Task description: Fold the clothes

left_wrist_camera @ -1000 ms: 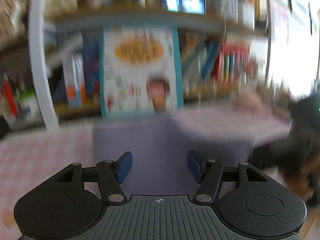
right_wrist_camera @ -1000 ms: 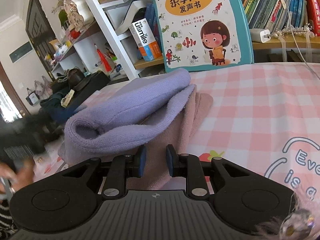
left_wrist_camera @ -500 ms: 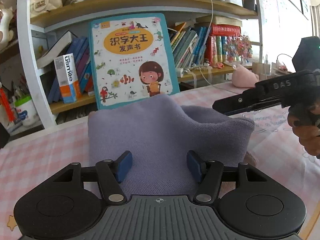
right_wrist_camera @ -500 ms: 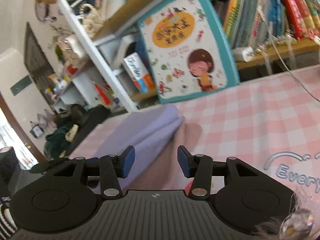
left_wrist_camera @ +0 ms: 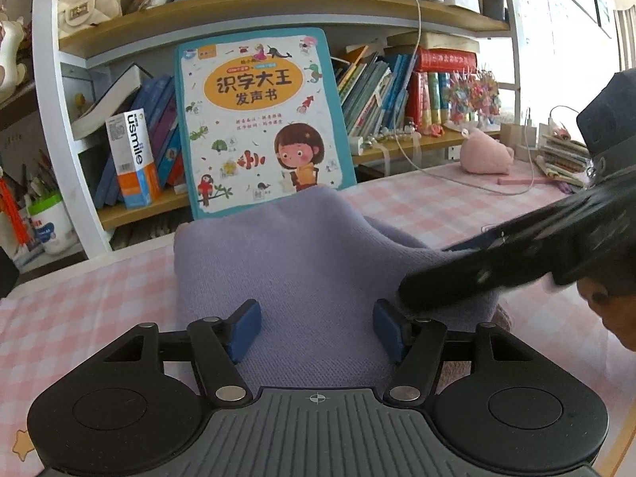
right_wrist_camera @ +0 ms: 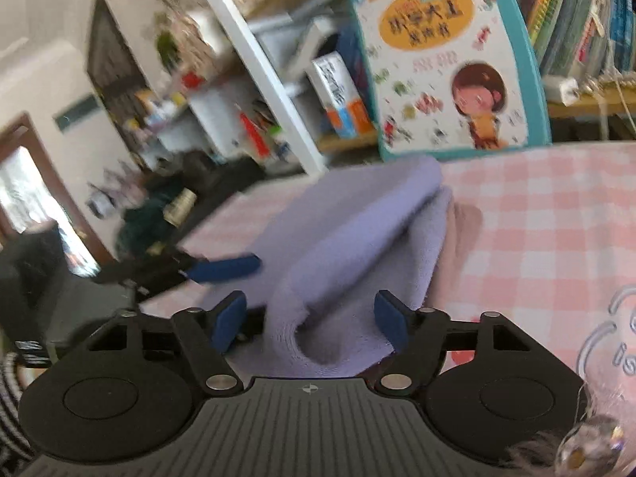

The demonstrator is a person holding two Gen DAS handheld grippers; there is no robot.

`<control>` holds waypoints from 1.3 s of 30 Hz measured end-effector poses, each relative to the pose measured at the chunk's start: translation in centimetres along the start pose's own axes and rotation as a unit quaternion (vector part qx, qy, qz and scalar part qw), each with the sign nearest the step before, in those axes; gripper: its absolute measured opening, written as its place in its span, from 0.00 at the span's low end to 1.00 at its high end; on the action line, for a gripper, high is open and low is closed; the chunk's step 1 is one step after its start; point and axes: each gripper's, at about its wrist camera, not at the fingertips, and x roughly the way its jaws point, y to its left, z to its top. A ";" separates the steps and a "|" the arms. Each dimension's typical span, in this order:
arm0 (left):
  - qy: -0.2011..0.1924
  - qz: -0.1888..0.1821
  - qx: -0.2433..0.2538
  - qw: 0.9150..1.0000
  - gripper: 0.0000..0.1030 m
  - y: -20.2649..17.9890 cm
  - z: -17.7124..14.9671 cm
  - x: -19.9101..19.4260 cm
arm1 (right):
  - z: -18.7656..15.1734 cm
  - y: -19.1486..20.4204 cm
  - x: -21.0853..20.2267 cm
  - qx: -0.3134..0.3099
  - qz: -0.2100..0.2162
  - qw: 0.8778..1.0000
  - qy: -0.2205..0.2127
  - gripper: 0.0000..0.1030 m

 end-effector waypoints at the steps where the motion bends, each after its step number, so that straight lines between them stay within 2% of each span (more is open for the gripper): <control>1: 0.001 0.000 0.002 1.000 0.62 0.0 0.0 0.0 | -0.2 -0.1 -0.1 0.006 -0.005 1.000 -0.002 0.41; 2: 0.001 0.000 0.005 1.000 0.62 0.0 0.0 0.0 | -0.2 -0.3 -0.3 0.010 -0.007 1.000 -0.002 0.32; 3: 0.002 -0.003 0.002 1.000 0.63 0.1 0.1 0.0 | -0.2 -0.5 -0.6 0.018 0.003 1.000 -0.005 0.17; 4: 0.003 -0.006 -0.003 1.000 0.63 0.3 0.3 -0.1 | -0.1 -0.6 -1.0 0.028 0.023 0.999 -0.012 0.12; 8: 0.008 -0.019 -0.021 1.000 0.64 1.3 0.5 -0.3 | 0.3 0.0 -2.9 0.012 0.054 0.998 -0.039 0.11; 10: 0.008 -0.019 -0.016 1.000 0.64 1.4 0.4 -0.4 | 0.4 -0.4 -2.5 0.015 0.043 0.999 -0.014 0.11; 13: -0.001 -0.004 -0.003 1.000 0.64 1.2 0.5 -0.7 | -0.2 -2.5 -0.5 0.052 0.011 0.998 0.042 0.11; 17: -0.040 0.004 -0.019 0.999 0.64 2.0 1.1 -1.6 | -0.4 -3.0 -0.5 0.069 0.018 0.996 0.048 0.11; 20: -0.061 -0.004 -0.050 0.997 0.64 2.9 1.7 -1.9 | -0.7 -2.6 -0.7 0.055 0.023 0.998 0.037 0.16; 23: -0.058 -0.007 -0.082 0.995 0.64 3.4 1.9 -1.5 | -0.5 -2.7 -0.9 0.060 0.041 0.997 0.025 0.36; 24: -0.054 -0.010 -0.090 0.994 0.64 3.5 1.8 -1.3 | -0.3 -2.6 -1.1 0.061 0.046 0.997 0.019 0.46; 25: -0.050 -0.013 -0.096 0.994 0.64 3.4 1.6 -1.2 | -0.2 -2.6 -1.2 0.061 0.050 0.997 0.013 0.51; 27: -0.043 -0.019 -0.096 0.994 0.64 2.9 1.3 -1.1 | 0.1 -2.7 -1.4 0.067 0.054 0.996 0.005 0.55; 31: -0.042 -0.029 -0.067 0.996 0.64 1.2 0.9 -1.3 | 0.4 -3.6 -1.6 0.107 0.076 0.991 -0.011 0.61; 33: -0.030 -0.055 -0.056 0.996 0.65 0.2 0.7 -1.1 | 0.5 -4.3 -1.6 0.137 0.086 0.987 -0.018 0.61; 35: 0.009 -0.101 -0.033 0.994 0.66 -0.8 0.5 -0.4 | 0.5 -5.0 -1.4 0.163 0.091 0.982 -0.018 0.61; 38: 0.013 -0.096 0.042 0.994 0.67 -2.9 0.1 -0.6 | 0.5 -5.9 -0.9 0.193 0.092 0.977 -0.014 0.61; 39: 0.011 -0.102 0.050 0.994 0.67 -3.0 0.1 -0.9 | 0.5 -5.9 -0.8 0.194 0.091 0.977 -0.012 0.61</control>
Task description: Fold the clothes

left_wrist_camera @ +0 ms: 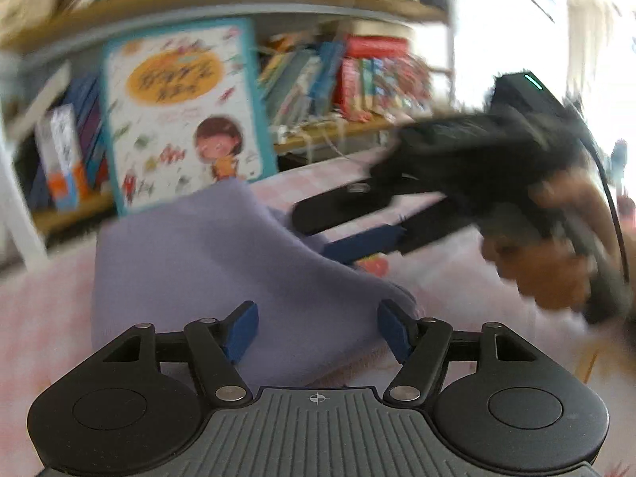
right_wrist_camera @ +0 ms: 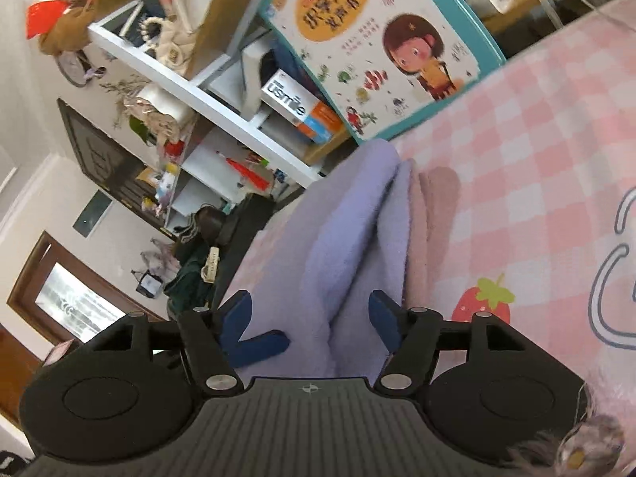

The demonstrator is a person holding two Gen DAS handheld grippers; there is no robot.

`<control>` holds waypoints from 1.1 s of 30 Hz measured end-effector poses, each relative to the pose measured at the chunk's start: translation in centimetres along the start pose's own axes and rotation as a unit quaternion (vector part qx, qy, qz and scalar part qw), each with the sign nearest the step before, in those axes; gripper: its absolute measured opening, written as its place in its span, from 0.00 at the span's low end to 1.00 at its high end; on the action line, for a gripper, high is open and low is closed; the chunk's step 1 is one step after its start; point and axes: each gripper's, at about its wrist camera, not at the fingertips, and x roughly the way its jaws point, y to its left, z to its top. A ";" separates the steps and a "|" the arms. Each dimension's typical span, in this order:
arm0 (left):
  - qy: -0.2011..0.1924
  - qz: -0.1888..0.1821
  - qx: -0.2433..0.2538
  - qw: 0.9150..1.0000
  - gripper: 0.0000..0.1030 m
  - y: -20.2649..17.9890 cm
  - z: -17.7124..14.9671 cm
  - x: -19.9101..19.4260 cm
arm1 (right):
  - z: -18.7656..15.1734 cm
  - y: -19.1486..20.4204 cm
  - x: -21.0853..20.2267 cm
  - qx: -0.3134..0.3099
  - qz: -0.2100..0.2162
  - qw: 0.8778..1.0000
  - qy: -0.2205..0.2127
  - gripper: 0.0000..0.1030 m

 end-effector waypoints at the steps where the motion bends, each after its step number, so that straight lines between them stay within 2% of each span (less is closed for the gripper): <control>1: -0.004 -0.009 0.001 1.000 0.67 0.1 0.1 -0.4 | 0.0 0.0 0.1 0.000 -0.001 1.000 0.002 0.60; 3: -0.012 -0.027 0.004 1.000 0.67 0.3 0.3 -1.3 | -0.1 0.2 0.4 -0.007 -0.001 1.000 0.005 0.60; 6: -0.048 -0.042 -0.009 0.998 0.68 1.8 0.4 -3.1 | -0.5 0.9 1.0 -0.032 -0.018 0.999 0.013 0.56; 9: -0.068 -0.036 -0.052 0.996 0.68 4.1 0.5 -3.6 | -1.1 2.0 1.5 -0.082 -0.061 0.995 0.017 0.27; 11: -0.067 0.001 -0.082 0.994 0.68 5.3 0.5 -3.2 | -1.6 2.8 1.7 -0.113 -0.078 0.990 0.016 0.15; 12: -0.066 0.021 -0.097 0.993 0.68 6.0 0.6 -3.0 | -2.0 3.3 1.7 -0.128 -0.081 0.988 0.014 0.13; 15: -0.048 0.067 -0.137 0.987 0.68 7.4 0.6 -2.0 | -3.4 6.0 0.9 -0.227 -0.094 0.969 -0.024 0.12; 16: -0.039 0.075 -0.141 0.986 0.68 7.6 0.4 -1.5 | -3.7 6.6 0.6 -0.246 -0.092 0.964 -0.032 0.12; 18: -0.020 0.089 -0.150 0.984 0.68 8.0 0.1 -0.6 | -3.8 6.9 0.4 -0.256 -0.089 0.962 -0.031 0.12; 19: -0.017 0.094 -0.143 0.985 0.68 7.9 0.1 -0.3 | -3.8 6.8 0.5 -0.253 -0.091 0.963 -0.026 0.12; 21: -0.012 0.101 -0.121 0.987 0.68 7.4 0.1 0.1 | -3.2 4.8 1.7 -0.200 -0.113 0.973 0.019 0.14; 23: -0.004 0.101 -0.104 0.989 0.74 7.0 0.2 0.4 | -2.8 2.6 2.0 -0.139 -0.092 0.985 0.034 0.13; 25: -0.002 0.103 -0.091 0.991 0.77 6.7 0.2 0.6 | -2.3 2.1 1.8 -0.115 -0.083 0.989 0.038 0.13; 30: -0.007 0.108 -0.080 0.991 0.81 6.3 0.1 0.7 | -3.0 3.0 1.7 -0.143 -0.097 0.984 0.030 0.13; 33: -0.035 0.107 -0.097 0.989 0.81 6.5 0.3 -0.2 | -3.2 3.2 1.6 -0.149 -0.094 0.984 0.023 0.19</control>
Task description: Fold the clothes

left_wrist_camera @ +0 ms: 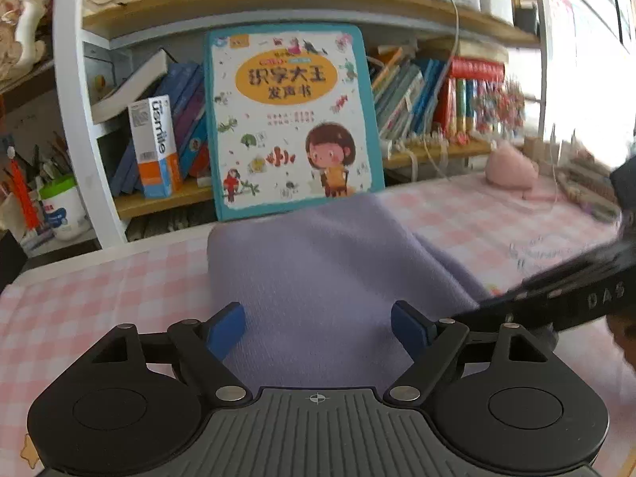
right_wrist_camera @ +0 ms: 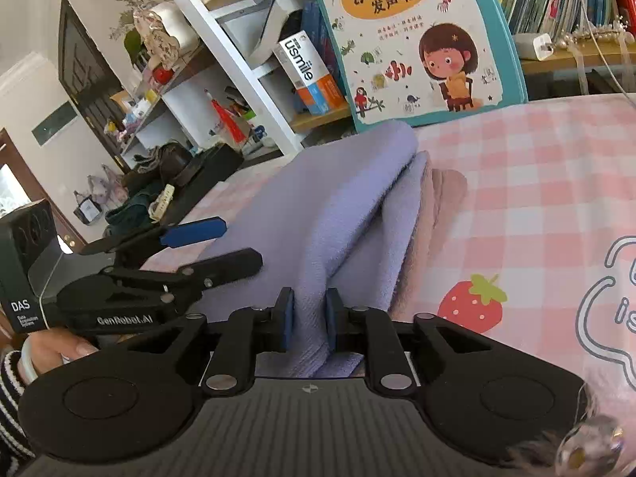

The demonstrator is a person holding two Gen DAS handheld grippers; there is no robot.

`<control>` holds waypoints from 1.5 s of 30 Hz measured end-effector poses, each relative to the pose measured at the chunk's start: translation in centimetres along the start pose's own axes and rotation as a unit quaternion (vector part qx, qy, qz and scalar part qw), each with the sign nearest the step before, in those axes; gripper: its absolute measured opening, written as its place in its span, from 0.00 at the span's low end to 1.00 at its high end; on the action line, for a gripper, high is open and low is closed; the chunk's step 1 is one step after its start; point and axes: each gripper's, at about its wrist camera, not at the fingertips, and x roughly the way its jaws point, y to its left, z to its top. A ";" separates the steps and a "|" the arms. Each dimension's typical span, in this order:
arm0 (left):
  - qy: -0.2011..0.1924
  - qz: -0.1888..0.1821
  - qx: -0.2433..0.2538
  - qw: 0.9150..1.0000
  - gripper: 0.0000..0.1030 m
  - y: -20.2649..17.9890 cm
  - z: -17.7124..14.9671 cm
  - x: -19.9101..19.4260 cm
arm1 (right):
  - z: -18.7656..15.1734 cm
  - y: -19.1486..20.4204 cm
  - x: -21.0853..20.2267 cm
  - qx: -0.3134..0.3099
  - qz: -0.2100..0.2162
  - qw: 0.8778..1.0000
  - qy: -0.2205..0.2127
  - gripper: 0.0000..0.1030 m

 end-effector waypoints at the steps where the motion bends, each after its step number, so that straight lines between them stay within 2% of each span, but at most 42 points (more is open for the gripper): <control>1: -0.015 0.000 -0.006 1.000 0.81 0.2 0.1 -0.5 | 0.1 0.0 -0.3 0.001 0.003 1.000 -0.006 0.29; 2: -0.027 0.003 -0.011 1.000 0.82 0.3 0.2 -0.9 | 0.2 0.0 -0.5 0.002 0.008 1.000 -0.014 0.38; 3: -0.034 0.007 -0.014 0.999 0.86 0.5 0.4 -1.1 | 0.3 0.0 -0.7 0.006 0.013 1.000 -0.021 0.51; 6: -0.040 0.024 -0.026 0.999 0.88 1.0 0.7 -1.3 | 0.5 -0.5 -0.6 0.039 0.036 0.998 -0.018 0.52; 8: -0.037 0.034 -0.042 0.998 0.88 1.4 0.7 -1.1 | 0.5 -0.6 -0.5 0.048 0.031 0.998 -0.016 0.35; 9: -0.035 0.036 -0.051 0.997 0.88 1.7 0.7 -1.0 | 0.5 -0.3 -0.6 0.035 0.019 0.999 -0.020 0.12; 13: -0.023 0.036 -0.071 0.997 0.88 2.4 0.6 -0.9 | 0.5 1.2 -1.7 -0.019 0.012 0.998 -0.057 0.12; 15: -0.018 0.042 -0.072 0.996 0.88 2.6 0.5 -0.8 | 0.5 1.3 -1.1 -0.028 -0.005 0.999 -0.041 0.12; 18: -0.003 0.053 -0.081 0.995 0.88 3.1 0.4 -0.6 | 0.2 0.1 0.4 -0.005 -0.017 1.000 -0.001 0.13; 20: 0.010 0.062 -0.088 0.994 0.88 3.4 0.2 -0.4 | 0.4 0.0 0.3 0.000 -0.014 1.000 0.000 0.13; 23: 0.021 0.057 -0.094 0.994 0.88 3.8 -0.3 -0.3 | 0.3 0.2 -0.3 -0.007 -0.020 1.000 -0.007 0.21; 25: 0.024 0.050 -0.096 0.994 0.88 4.0 -0.5 -0.4 | 0.6 -0.1 -1.0 -0.001 -0.022 0.999 -0.022 0.42; 27: 0.026 0.042 -0.098 0.994 0.88 4.1 -0.7 -0.5 | 0.9 -0.5 -1.9 0.010 -0.022 0.999 -0.042 0.54; 28: 0.027 0.038 -0.099 0.994 0.88 4.2 -0.7 -0.6 | 1.1 -0.8 -2.2 0.016 -0.023 0.998 -0.050 0.66; 29: 0.030 0.033 -0.102 0.994 0.88 4.3 -0.8 -0.6 | 1.3 -1.2 -2.4 0.024 -0.031 0.998 -0.053 0.70; 33: 0.051 -0.002 -0.130 0.990 0.88 4.9 -1.3 0.0 | 1.5 -2.6 -1.9 0.065 -0.047 0.996 -0.028 0.72; 38: 0.069 -0.041 -0.162 0.983 0.88 5.6 -1.7 1.0 | 0.8 -2.7 -0.5 0.103 -0.031 0.994 0.008 0.72; 42: 0.095 -0.074 -0.196 0.973 0.88 6.2 -2.0 2.3 | 0.5 -1.8 0.0 0.099 -0.036 0.994 0.012 0.68; 45: 0.107 -0.094 -0.218 0.966 0.87 6.6 -2.3 3.2 | 0.5 -1.6 0.5 0.106 -0.040 0.993 0.012 0.62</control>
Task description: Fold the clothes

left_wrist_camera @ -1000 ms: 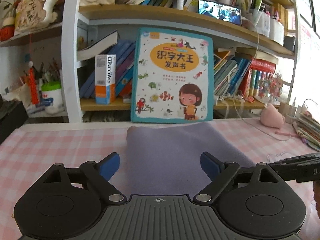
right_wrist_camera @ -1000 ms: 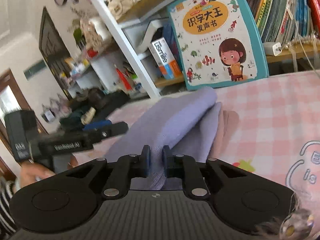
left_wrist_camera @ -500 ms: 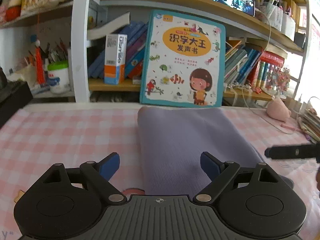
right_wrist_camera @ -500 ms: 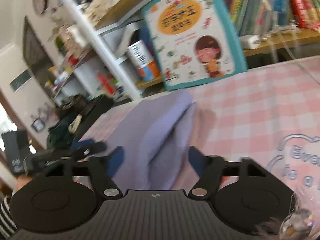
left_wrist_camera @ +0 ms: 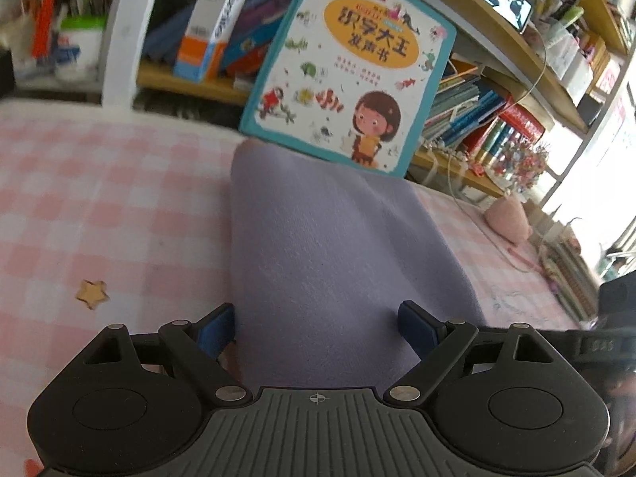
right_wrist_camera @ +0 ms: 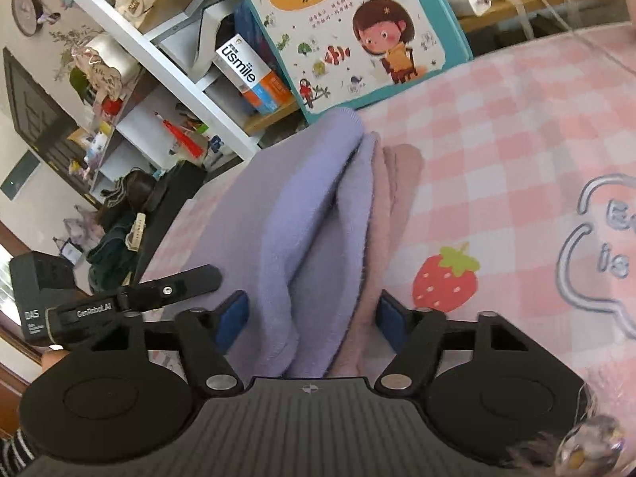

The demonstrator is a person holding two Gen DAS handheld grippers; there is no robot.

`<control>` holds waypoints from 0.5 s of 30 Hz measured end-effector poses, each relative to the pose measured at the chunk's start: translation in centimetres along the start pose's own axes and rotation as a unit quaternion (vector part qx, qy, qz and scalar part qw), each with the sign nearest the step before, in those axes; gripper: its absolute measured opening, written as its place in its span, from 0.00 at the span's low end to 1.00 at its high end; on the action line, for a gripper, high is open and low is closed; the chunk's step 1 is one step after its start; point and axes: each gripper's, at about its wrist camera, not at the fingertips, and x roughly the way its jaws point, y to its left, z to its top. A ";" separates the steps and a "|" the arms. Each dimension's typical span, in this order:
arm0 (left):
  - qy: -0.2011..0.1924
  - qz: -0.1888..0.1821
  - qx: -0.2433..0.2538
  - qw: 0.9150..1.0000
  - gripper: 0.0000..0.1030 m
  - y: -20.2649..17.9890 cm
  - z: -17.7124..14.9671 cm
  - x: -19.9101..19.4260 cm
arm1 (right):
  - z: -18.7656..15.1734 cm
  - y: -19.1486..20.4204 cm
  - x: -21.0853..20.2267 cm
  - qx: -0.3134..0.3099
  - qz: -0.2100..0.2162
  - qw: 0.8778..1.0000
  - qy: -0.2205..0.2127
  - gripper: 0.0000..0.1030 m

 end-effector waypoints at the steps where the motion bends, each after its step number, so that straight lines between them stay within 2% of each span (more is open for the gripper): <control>1: 0.003 -0.005 -0.007 1.000 0.86 0.2 0.0 0.3 | 0.0 0.2 0.1 -0.003 -0.006 1.000 0.000 0.58; 3: 0.003 -0.007 -0.010 1.000 0.83 0.1 -0.2 0.5 | 0.0 0.6 0.4 -0.010 -0.020 1.000 -0.001 0.49; 5: -0.001 0.002 0.007 1.000 0.77 -0.5 -0.4 0.3 | -0.3 1.0 0.5 -0.019 -0.027 0.999 -0.009 0.42; 7: -0.010 0.009 0.028 1.000 0.69 -1.1 -0.5 -0.2 | -0.9 2.2 0.3 -0.050 -0.043 0.998 -0.023 0.34; 10: -0.023 0.025 0.073 0.997 0.67 -2.4 -1.0 -1.2 | -1.9 4.4 0.2 -0.115 -0.075 0.990 -0.033 0.30; 12: -0.028 0.031 0.100 0.994 0.67 -3.1 -1.3 -1.8 | -2.4 5.2 0.0 -0.135 -0.084 0.987 -0.029 0.30; 15: -0.016 0.018 0.094 0.995 0.70 -2.4 -1.3 -1.8 | -2.6 4.5 -0.3 -0.103 -0.075 0.992 -0.015 0.33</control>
